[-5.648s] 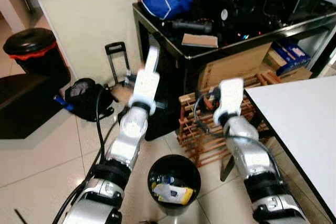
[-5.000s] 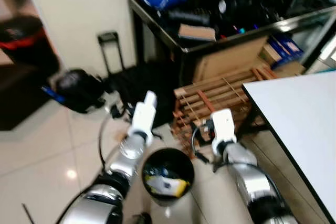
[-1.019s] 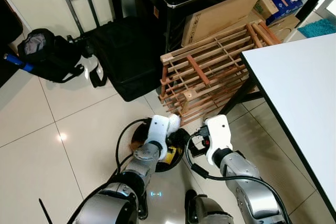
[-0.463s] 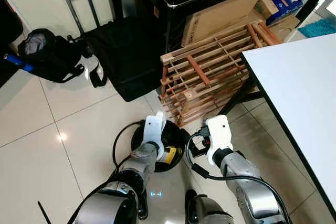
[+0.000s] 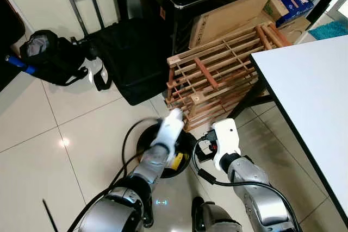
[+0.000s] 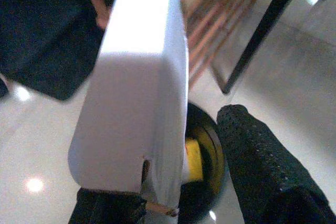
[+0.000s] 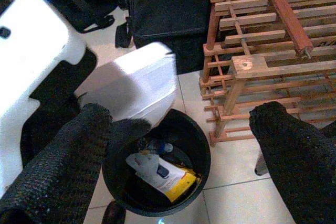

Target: Picking trash to rubbish bin

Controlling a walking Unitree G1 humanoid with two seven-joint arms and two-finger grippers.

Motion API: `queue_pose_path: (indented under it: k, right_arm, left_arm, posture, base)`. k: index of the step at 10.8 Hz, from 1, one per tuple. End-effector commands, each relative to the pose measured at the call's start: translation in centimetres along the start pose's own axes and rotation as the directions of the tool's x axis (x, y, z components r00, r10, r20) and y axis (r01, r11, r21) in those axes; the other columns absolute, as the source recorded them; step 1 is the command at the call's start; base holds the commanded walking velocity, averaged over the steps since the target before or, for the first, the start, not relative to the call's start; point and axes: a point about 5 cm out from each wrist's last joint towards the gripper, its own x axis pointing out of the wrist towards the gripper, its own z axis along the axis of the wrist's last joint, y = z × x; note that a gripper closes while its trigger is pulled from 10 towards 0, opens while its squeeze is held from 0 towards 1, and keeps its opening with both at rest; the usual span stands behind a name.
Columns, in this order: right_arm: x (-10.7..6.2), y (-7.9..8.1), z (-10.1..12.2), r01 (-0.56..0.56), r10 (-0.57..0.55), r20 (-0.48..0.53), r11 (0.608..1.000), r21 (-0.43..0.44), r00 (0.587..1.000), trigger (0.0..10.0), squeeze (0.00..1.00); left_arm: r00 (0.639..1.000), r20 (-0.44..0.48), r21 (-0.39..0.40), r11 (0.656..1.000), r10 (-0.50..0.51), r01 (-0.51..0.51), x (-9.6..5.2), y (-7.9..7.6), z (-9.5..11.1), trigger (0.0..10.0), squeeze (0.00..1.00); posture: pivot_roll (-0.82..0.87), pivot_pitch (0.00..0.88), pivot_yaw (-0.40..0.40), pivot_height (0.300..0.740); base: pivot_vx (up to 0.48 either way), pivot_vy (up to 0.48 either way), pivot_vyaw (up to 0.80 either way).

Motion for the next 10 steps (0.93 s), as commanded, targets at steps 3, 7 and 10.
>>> queue_pose_path:
  k: [3,7,10]
  right_arm:
    - [-0.2,-0.3,-0.5,0.010,-0.010,-0.018,1.000,0.016,1.000,10.0,0.00]
    - [-0.3,-0.3,-0.6,0.008,-0.007,-0.023,1.000,0.015,1.000,10.0,0.00]
    - [-0.3,0.0,-0.6,0.001,-0.001,-0.022,1.000,0.017,1.000,10.0,0.00]
  left_arm:
    - [1.000,0.024,-0.047,0.999,-0.001,0.002,0.0,-0.3,0.1,10.0,1.00]
    - [1.000,-0.014,-0.181,0.983,0.008,-0.010,0.0,-0.2,-0.3,10.0,1.00]
    - [0.998,-0.056,-0.226,0.974,-0.004,-0.009,-0.1,-0.5,-0.8,10.0,0.00]
  posture:
    - [-0.13,0.300,-0.026,0.740]
    - [-0.13,0.309,-0.031,0.740]
    - [-0.13,0.299,-0.027,0.740]
  base:
    - [0.000,0.000,0.00]
    - [0.000,0.000,0.00]
    - [0.000,0.000,0.00]
